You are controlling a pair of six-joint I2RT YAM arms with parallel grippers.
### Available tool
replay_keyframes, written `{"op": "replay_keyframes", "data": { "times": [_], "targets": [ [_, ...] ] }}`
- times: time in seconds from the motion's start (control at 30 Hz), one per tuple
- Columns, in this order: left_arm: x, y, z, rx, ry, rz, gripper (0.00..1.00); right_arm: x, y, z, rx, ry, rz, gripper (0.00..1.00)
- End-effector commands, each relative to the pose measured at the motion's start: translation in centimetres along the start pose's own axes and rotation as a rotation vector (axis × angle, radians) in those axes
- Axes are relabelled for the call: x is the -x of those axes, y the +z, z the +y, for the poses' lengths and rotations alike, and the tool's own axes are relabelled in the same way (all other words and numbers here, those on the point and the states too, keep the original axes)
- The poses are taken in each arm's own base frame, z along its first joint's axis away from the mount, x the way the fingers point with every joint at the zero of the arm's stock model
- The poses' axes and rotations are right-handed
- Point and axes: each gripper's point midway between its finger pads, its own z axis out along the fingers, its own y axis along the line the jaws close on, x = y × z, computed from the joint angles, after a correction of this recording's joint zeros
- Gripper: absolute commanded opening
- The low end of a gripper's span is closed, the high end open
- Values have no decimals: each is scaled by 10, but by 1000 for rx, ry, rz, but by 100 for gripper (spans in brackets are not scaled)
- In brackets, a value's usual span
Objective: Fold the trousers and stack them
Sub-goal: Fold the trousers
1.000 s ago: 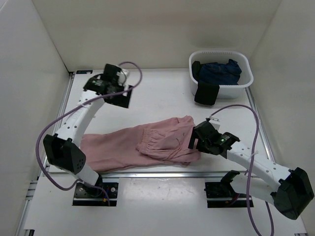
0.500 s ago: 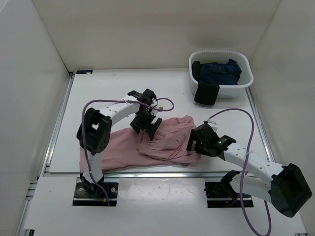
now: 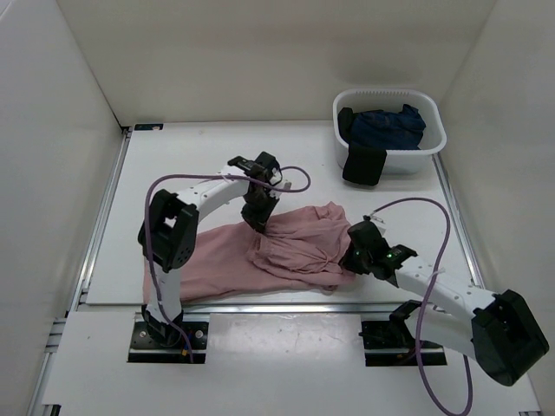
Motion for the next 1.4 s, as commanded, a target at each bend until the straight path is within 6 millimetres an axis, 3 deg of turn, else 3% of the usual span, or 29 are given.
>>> {"op": "replay_keyframes", "data": {
  "times": [0.0,0.1,0.2,0.23,0.37,0.4,0.57,0.6,0.7,0.8,0.9,0.97,1.0,1.07,1.13,1.17,1.23,1.27,1.33,1.37],
  "targets": [
    [29,-65,20,116,3,-212,14,-8,-4,-19,-43,25,-1,1],
    [26,-75,43,215,-26,-233,14,-10,-8,-18,-19,54,-10,3],
    [21,-73,46,230,-27,-237,14,-13,-13,-25,-32,52,-11,9],
    [11,-64,45,217,-29,-204,14,-16,-11,-29,-40,51,-5,16],
    [1,-43,49,216,-33,-152,14,-13,-16,-25,-15,12,-10,79],
    [0,-40,49,216,-34,-143,14,-8,-18,-21,-4,-4,-20,84],
    [-2,-31,51,215,-36,-116,21,20,-34,-9,-2,-35,-86,94],
    [-2,-31,51,215,-36,-116,23,37,-42,-1,0,-27,-135,95],
    [-2,-32,52,224,-37,-116,29,63,-54,11,11,-38,-206,99],
    [-1,-35,52,225,-36,-125,35,72,-43,20,31,-36,-184,99],
    [-6,-35,53,233,-38,-106,61,59,-20,16,-10,-35,-74,99],
    [-4,-43,54,247,-38,-119,77,48,-4,13,-35,-32,5,99],
    [1,-54,55,263,-37,-155,80,42,1,10,-37,-25,33,99],
    [-3,-64,60,285,-48,-159,82,29,11,15,-2,-25,94,95],
    [-4,-84,62,298,-58,-191,85,22,15,18,17,-12,121,80],
    [-7,-90,67,302,-76,-195,87,22,15,18,16,-2,121,59],
    [-14,-110,81,322,-120,-227,90,27,11,9,-40,25,128,29],
    [-22,-112,85,326,-139,-216,90,32,8,-1,-87,58,124,3],
    [-37,-123,109,375,-207,-227,90,46,-13,-13,-156,88,110,0],
    [-43,-127,117,390,-232,-228,91,64,-23,-29,-226,116,46,0]
  ]
}}
